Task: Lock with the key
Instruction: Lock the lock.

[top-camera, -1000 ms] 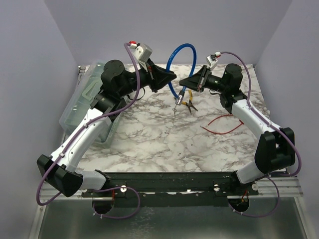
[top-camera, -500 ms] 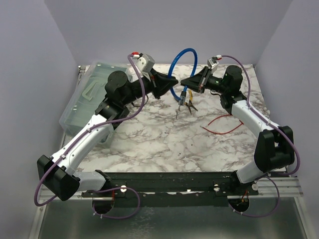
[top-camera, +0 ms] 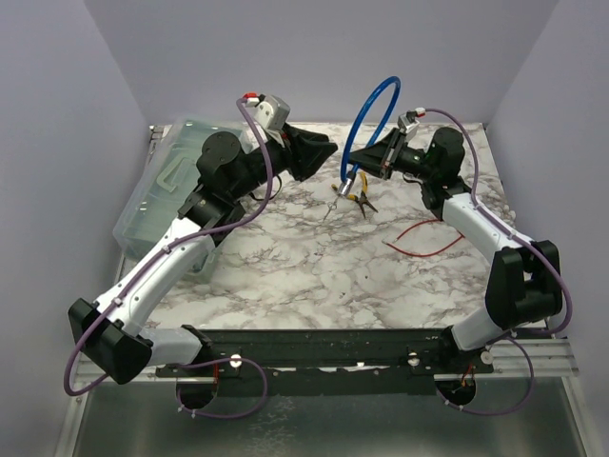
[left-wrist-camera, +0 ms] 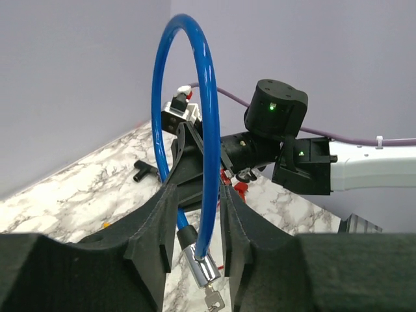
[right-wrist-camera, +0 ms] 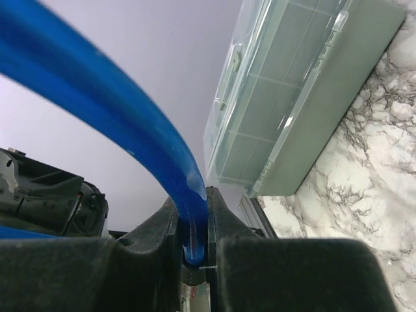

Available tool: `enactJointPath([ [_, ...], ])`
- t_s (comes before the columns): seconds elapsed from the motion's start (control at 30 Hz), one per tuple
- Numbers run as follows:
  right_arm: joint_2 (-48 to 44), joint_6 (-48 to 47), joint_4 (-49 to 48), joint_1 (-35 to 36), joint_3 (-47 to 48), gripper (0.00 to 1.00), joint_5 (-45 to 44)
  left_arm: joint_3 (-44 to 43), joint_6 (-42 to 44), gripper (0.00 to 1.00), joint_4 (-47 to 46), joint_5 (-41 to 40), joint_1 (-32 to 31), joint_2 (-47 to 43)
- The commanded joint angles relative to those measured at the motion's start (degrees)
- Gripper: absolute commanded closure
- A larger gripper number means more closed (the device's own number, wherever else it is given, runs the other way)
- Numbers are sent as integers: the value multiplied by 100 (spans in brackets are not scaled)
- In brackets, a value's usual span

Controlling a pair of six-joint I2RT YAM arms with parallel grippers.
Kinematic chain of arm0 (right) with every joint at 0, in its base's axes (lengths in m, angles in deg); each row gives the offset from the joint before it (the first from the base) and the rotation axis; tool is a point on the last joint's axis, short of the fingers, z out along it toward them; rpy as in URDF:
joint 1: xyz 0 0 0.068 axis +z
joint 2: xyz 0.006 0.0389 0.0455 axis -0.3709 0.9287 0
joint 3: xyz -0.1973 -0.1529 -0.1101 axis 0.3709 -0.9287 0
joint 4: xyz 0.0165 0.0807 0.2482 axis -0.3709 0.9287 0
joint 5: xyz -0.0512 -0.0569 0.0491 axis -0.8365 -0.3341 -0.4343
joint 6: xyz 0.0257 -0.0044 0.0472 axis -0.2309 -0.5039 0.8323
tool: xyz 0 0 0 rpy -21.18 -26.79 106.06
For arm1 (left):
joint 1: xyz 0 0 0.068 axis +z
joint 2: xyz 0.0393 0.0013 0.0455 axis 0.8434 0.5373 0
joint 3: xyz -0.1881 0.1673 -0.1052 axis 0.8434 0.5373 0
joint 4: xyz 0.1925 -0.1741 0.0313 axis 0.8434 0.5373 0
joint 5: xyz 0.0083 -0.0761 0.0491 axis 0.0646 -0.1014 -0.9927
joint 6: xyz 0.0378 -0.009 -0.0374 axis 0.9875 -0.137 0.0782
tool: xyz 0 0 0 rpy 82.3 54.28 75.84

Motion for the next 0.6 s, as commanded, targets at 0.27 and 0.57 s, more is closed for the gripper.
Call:
enactJointPath([
  [0.27,22,-21,-225,-90,143,99,-59,65,330,42,980,267,9,-634],
  [0.57,55,-229,105,-148,393,99,-324,967,478,42,1418,309,17,-838],
])
